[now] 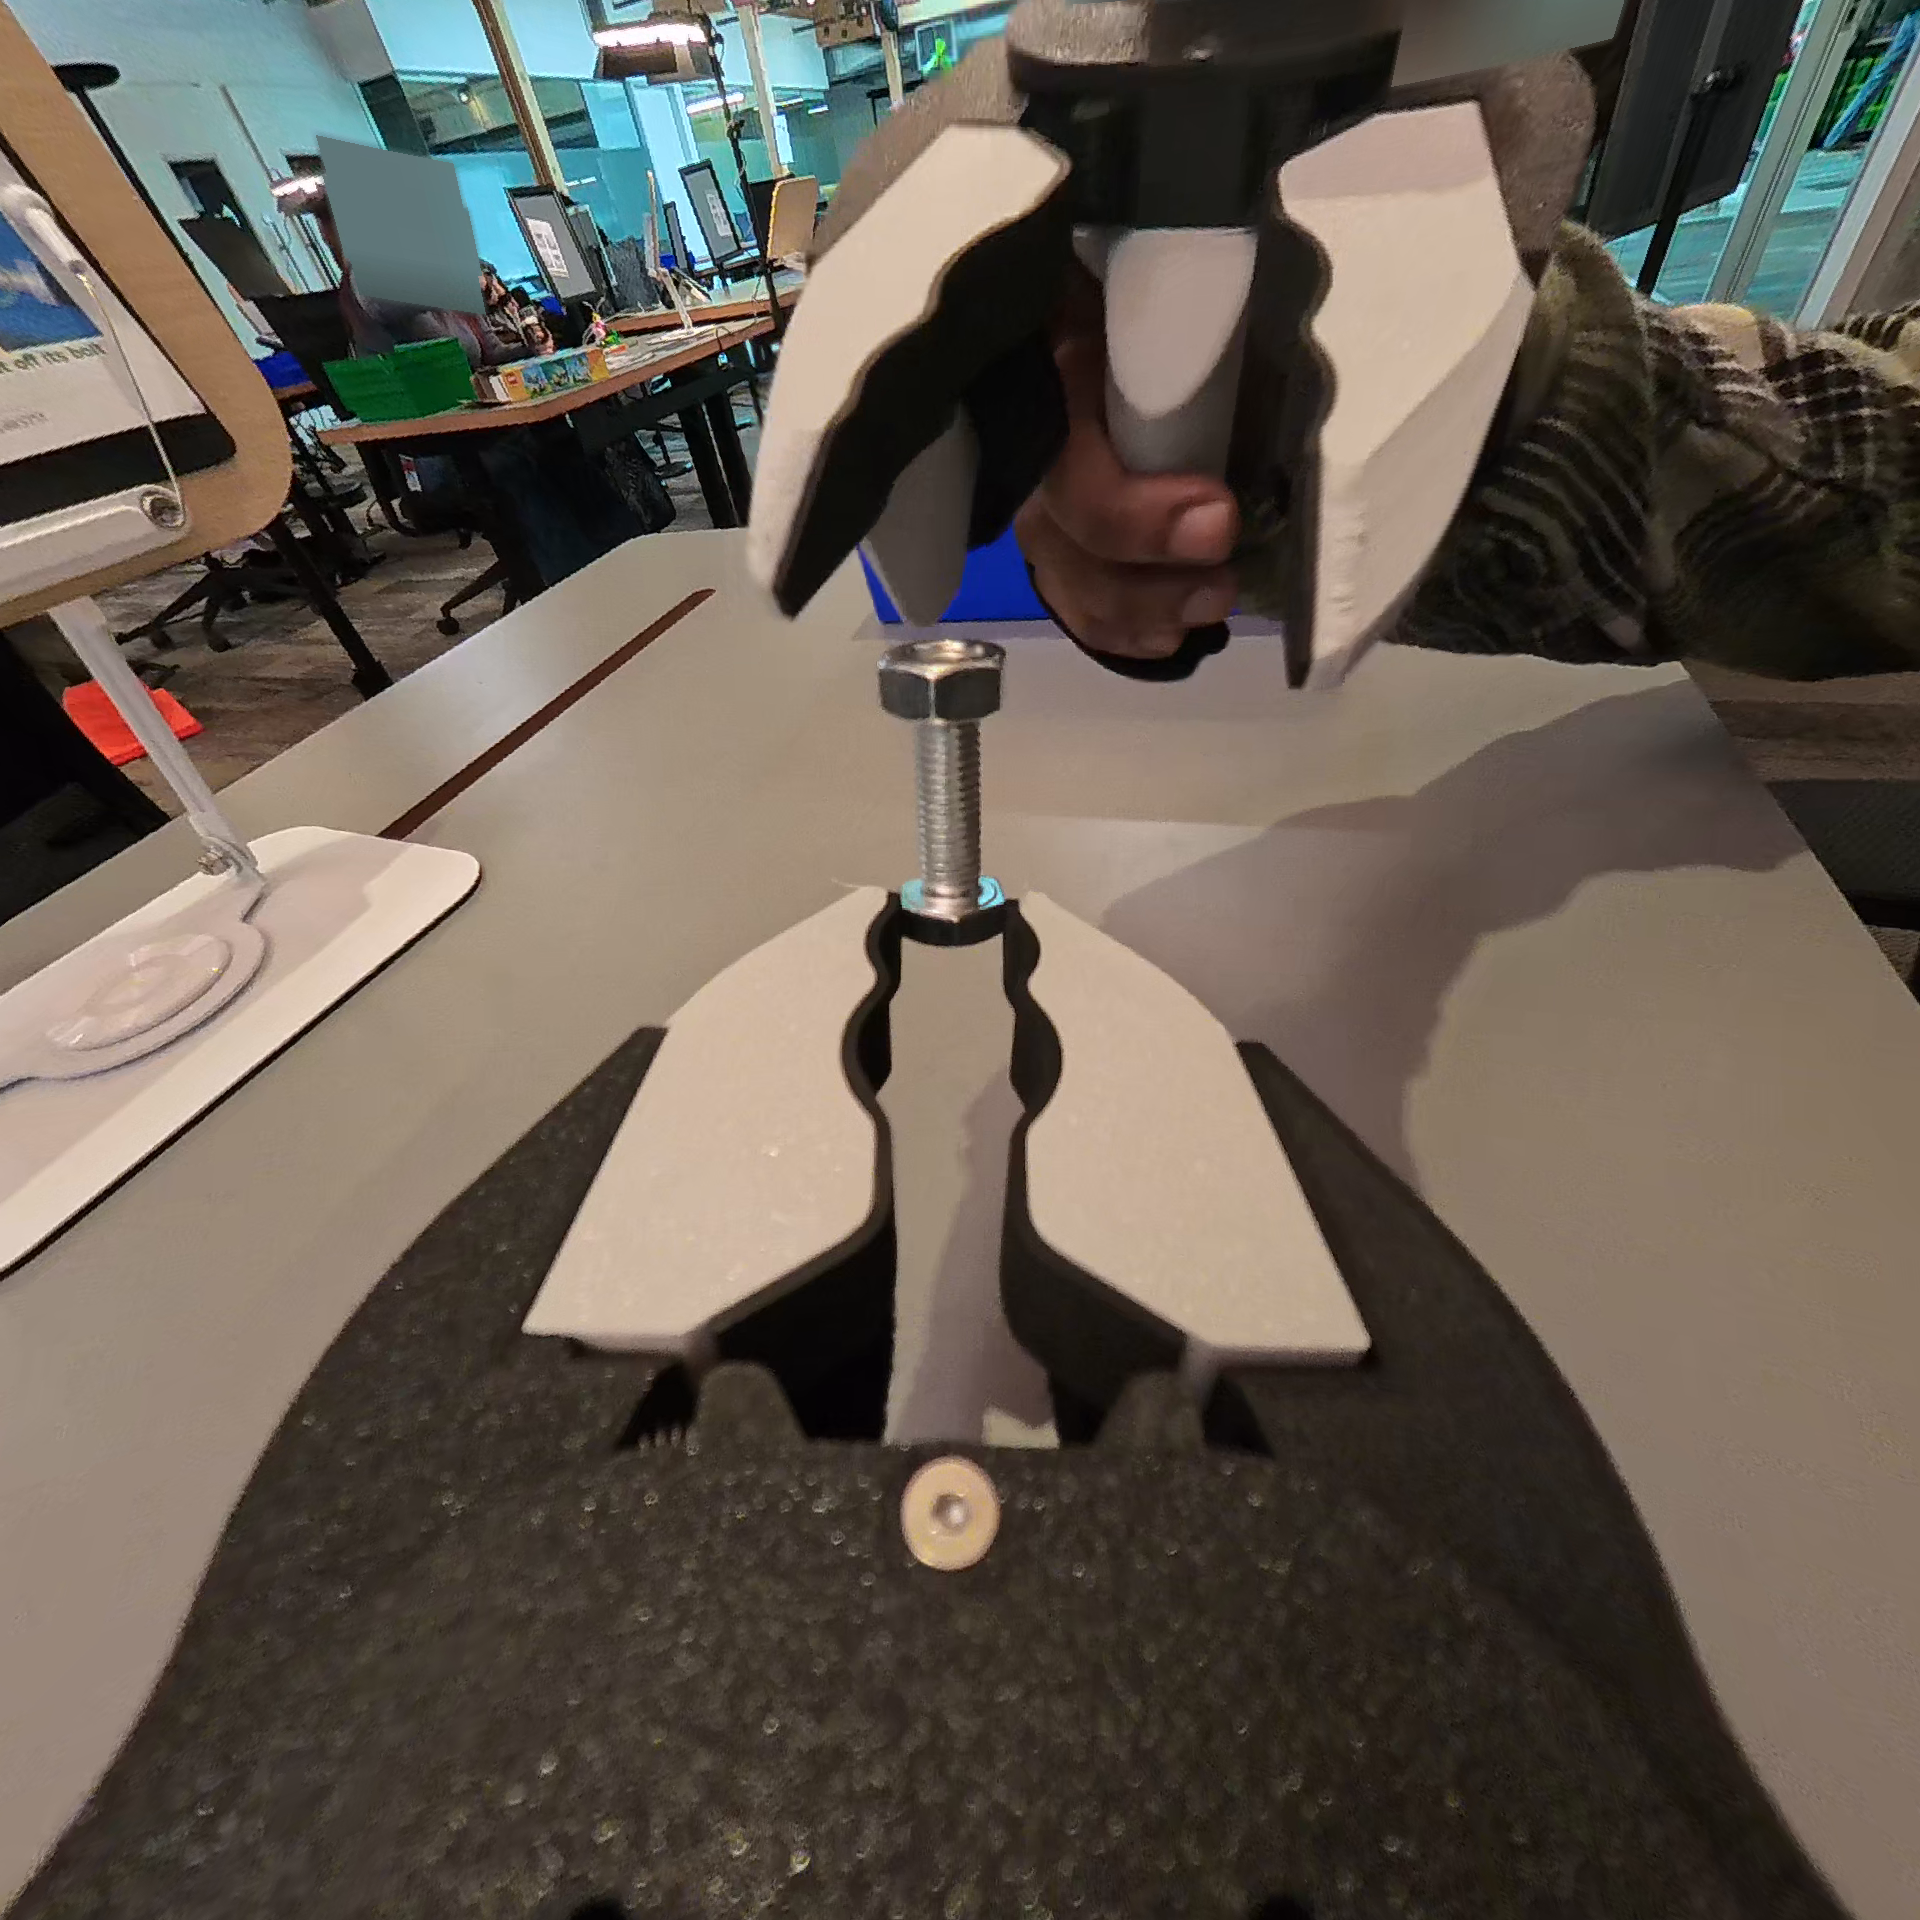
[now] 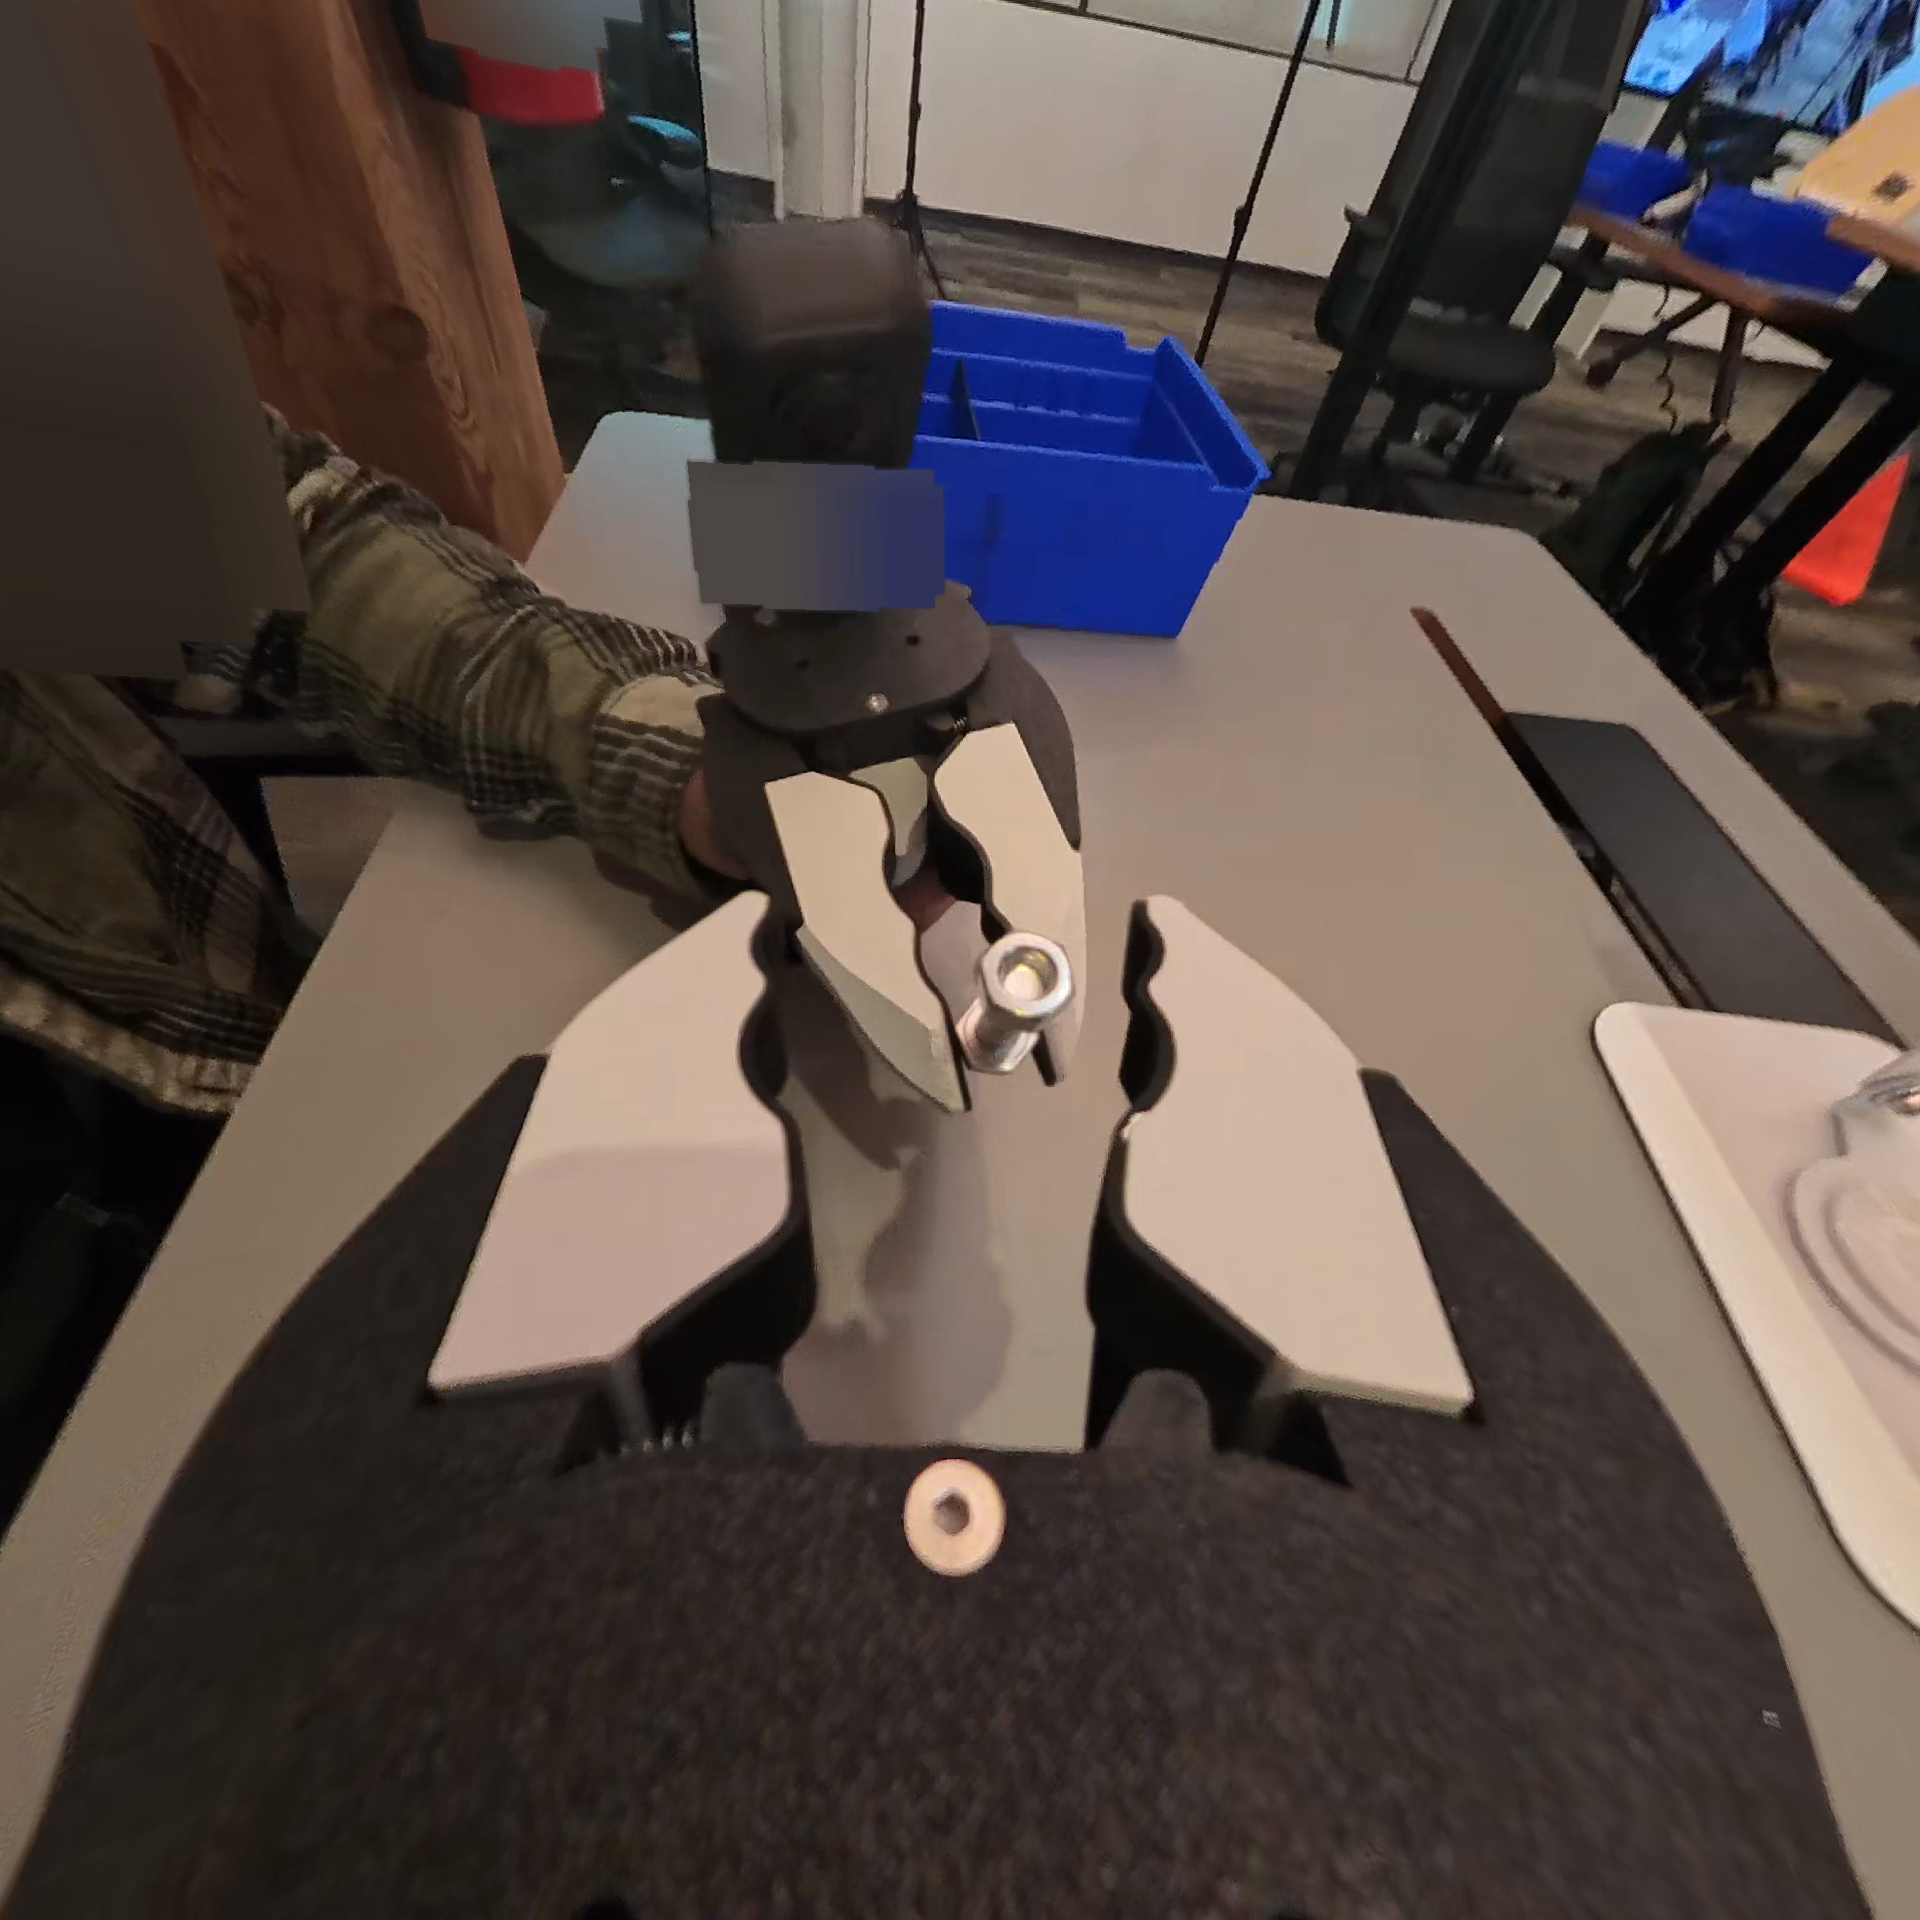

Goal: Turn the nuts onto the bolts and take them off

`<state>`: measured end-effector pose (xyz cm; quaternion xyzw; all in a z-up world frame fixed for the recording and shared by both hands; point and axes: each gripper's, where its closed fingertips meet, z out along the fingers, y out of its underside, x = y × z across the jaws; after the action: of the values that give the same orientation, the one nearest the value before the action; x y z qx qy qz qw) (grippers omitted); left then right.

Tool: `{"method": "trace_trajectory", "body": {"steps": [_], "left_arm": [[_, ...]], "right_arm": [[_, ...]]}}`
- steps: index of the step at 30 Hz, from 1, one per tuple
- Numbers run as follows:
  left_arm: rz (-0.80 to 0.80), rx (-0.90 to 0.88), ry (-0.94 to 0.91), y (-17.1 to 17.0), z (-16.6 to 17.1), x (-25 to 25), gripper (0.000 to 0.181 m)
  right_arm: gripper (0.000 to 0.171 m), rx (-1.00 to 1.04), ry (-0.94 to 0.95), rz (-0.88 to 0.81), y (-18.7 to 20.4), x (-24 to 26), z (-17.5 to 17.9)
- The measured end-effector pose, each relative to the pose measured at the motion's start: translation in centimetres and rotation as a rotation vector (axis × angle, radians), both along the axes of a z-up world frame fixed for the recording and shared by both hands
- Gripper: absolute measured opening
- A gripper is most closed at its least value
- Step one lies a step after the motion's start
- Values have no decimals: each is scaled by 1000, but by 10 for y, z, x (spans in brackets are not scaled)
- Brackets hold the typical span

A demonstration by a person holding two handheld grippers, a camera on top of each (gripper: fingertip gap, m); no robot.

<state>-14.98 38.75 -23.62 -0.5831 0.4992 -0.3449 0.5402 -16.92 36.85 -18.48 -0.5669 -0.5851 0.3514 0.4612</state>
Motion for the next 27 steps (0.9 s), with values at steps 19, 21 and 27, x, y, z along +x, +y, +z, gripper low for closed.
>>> {"method": "trace_trajectory", "body": {"steps": [19,21,27], "left_arm": [[-42,28,23,-8,-2,5,18],[-33,36,21,-7,-1,4,18],[20,52,9,-1,4,-1,18]], "right_arm": [[18,17,-279,180,3,7,-16],[17,19,-257,155,4,6,-15],[17,5,-189,-18,12,3,-11]]}}
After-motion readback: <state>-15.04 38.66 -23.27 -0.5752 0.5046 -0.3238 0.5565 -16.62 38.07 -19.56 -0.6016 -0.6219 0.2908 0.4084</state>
